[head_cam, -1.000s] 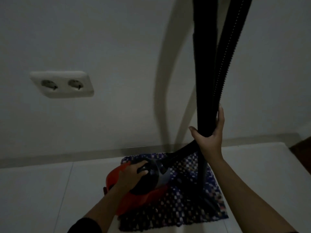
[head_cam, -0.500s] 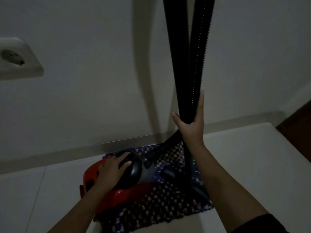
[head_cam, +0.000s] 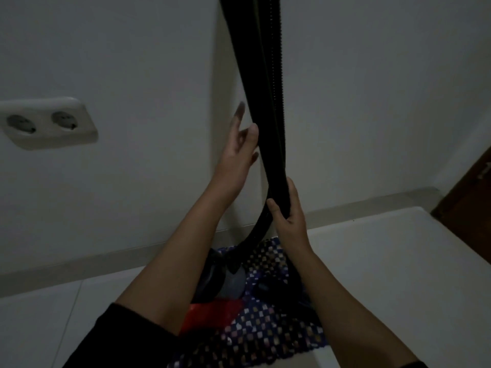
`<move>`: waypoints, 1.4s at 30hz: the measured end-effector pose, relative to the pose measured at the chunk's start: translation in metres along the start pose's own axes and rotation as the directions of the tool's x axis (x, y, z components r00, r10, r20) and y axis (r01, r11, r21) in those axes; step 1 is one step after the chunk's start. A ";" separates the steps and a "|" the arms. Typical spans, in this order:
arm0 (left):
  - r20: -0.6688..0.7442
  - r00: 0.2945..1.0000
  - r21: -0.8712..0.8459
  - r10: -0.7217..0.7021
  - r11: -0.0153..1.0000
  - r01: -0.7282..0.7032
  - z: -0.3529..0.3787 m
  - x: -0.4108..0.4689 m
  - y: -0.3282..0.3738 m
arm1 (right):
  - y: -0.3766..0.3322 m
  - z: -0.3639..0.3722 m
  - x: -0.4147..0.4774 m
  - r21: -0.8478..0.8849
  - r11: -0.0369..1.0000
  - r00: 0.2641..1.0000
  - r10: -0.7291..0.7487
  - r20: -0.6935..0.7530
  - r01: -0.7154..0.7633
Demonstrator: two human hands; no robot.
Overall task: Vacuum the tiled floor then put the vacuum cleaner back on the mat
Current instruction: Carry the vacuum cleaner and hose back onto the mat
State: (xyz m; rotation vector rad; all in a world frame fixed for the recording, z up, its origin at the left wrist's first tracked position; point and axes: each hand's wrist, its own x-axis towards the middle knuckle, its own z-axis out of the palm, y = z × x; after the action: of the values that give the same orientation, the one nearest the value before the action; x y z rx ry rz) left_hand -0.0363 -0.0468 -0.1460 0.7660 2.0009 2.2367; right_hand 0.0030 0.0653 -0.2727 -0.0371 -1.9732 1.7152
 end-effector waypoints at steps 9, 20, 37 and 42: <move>0.009 0.974 0.202 0.225 0.954 -0.222 0.012 -0.009 -0.008 | 0.007 -0.004 -0.014 0.022 0.992 0.979 0.122 0.166 -0.127; -0.085 0.974 0.205 0.209 0.961 -0.188 0.019 -0.015 -0.007 | 0.001 0.003 -0.023 -0.081 0.995 0.996 0.066 0.056 -0.061; -0.035 0.984 0.675 0.175 0.730 -0.106 -0.004 -0.043 0.010 | -0.037 -0.023 -0.035 -0.378 0.926 0.986 0.086 0.140 -0.027; 0.039 0.998 0.926 0.049 0.374 -0.054 -0.026 -0.071 0.022 | -0.047 -0.047 -0.045 -0.714 0.700 0.980 0.137 0.143 0.006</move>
State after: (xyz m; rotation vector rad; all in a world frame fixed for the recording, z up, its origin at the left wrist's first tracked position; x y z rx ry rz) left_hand 0.0224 -0.0991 -0.1494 0.8270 3.2198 0.8217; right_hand 0.0749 0.0831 -0.2420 -0.2313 -2.6993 0.8960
